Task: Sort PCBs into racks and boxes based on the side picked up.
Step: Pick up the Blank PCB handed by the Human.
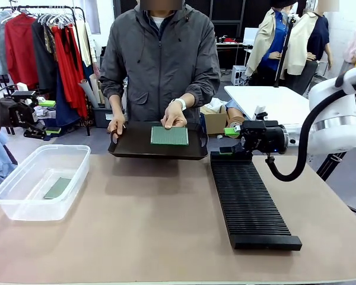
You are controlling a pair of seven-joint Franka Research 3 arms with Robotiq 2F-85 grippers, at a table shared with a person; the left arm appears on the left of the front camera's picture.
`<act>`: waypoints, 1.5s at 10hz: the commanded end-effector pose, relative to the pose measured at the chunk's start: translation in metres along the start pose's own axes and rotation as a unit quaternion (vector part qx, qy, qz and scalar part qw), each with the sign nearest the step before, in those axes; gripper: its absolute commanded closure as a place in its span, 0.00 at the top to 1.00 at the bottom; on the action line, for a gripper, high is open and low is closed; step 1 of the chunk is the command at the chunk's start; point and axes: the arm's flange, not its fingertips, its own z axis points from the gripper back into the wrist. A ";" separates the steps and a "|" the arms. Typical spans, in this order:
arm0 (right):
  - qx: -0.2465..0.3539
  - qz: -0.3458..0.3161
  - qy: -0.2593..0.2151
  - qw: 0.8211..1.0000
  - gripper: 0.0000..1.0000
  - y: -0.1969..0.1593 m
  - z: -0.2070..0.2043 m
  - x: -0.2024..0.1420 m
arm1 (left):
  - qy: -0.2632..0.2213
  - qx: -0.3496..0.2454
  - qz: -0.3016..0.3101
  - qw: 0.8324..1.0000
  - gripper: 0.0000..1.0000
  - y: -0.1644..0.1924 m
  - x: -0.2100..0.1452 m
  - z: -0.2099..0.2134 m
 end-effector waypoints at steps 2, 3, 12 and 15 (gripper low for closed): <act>0.003 0.043 -0.001 0.999 1.00 -0.015 -0.018 0.029 | 0.002 -0.003 0.002 1.000 1.00 -0.002 -0.002 0.001; 0.004 0.044 0.003 0.999 1.00 -0.021 -0.026 0.036 | 0.002 -0.003 0.002 1.000 1.00 -0.002 -0.002 0.001; 0.008 0.082 0.019 0.996 1.00 -0.049 -0.042 0.052 | 0.002 -0.003 0.002 1.000 1.00 -0.002 -0.002 0.001; 0.008 0.082 0.019 0.996 1.00 -0.049 -0.042 0.052 | 0.002 -0.003 0.002 1.000 1.00 -0.002 -0.002 0.001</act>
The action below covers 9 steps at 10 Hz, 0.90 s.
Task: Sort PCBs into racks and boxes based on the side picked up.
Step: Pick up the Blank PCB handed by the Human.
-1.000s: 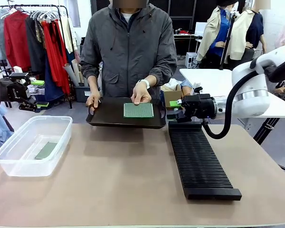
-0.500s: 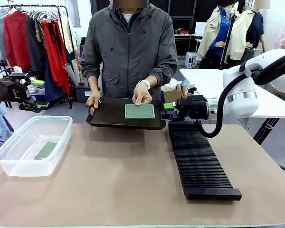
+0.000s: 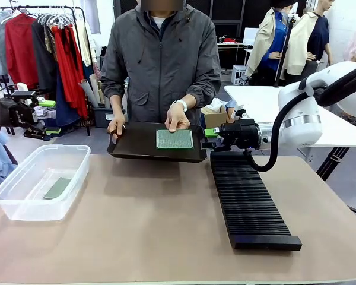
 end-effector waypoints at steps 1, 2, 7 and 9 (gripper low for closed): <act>0.003 0.000 0.002 1.000 1.00 0.002 -0.001 -0.001 | 0.002 -0.003 0.002 1.000 1.00 -0.002 -0.002 0.001; 0.003 0.000 0.002 1.000 1.00 0.002 -0.001 -0.001 | 0.002 -0.003 0.002 1.000 1.00 -0.002 -0.002 0.001; -0.006 0.002 -0.010 1.000 1.00 -0.014 -0.018 0.012 | 0.002 -0.003 0.002 1.000 1.00 -0.002 -0.002 0.001; -0.001 0.000 -0.010 1.000 1.00 -0.025 -0.035 0.018 | 0.002 -0.003 0.002 1.000 1.00 -0.002 -0.002 0.001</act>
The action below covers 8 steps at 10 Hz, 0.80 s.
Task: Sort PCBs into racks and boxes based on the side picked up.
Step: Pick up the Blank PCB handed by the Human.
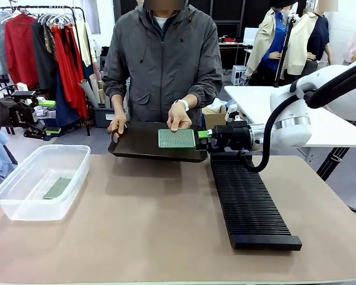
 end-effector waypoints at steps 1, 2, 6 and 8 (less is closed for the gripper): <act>0.001 0.008 -0.016 1.000 1.00 -0.011 -0.021 0.016 | 0.002 -0.003 0.002 1.000 1.00 -0.002 -0.002 0.001; 0.002 0.003 -0.016 1.000 1.00 -0.016 -0.028 0.017 | 0.002 -0.003 0.002 1.000 1.00 -0.002 -0.002 0.001; 0.000 -0.016 -0.038 0.999 1.00 -0.022 -0.047 0.027 | 0.002 -0.003 0.002 1.000 1.00 -0.002 -0.002 0.001; 0.002 -0.014 -0.056 0.998 1.00 -0.021 -0.048 0.030 | 0.002 -0.003 0.002 1.000 1.00 -0.002 -0.002 0.001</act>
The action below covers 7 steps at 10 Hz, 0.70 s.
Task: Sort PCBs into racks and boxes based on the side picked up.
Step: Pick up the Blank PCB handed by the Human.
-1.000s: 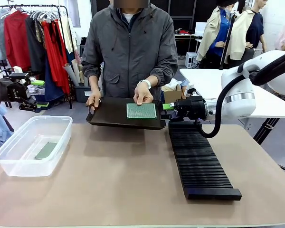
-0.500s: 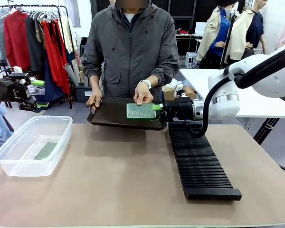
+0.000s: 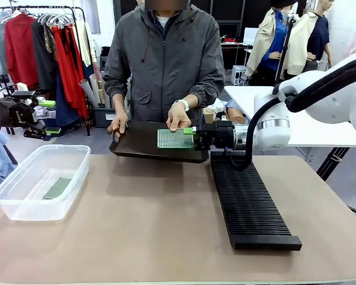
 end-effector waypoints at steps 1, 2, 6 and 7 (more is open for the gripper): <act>-0.003 -0.027 -0.017 0.999 1.00 0.002 -0.010 0.009 | 0.002 -0.003 0.002 1.000 1.00 -0.002 -0.002 0.001; -0.003 -0.032 -0.019 0.999 0.91 0.004 -0.011 0.009 | 0.002 -0.003 0.002 1.000 1.00 -0.002 -0.002 0.001; -0.003 -0.068 -0.006 0.998 0.37 0.007 -0.015 0.010 | 0.002 -0.003 0.002 1.000 1.00 -0.002 -0.002 0.001; -0.005 -0.071 -0.007 0.997 0.23 0.006 -0.016 0.011 | 0.002 -0.003 0.002 1.000 1.00 -0.002 -0.002 0.001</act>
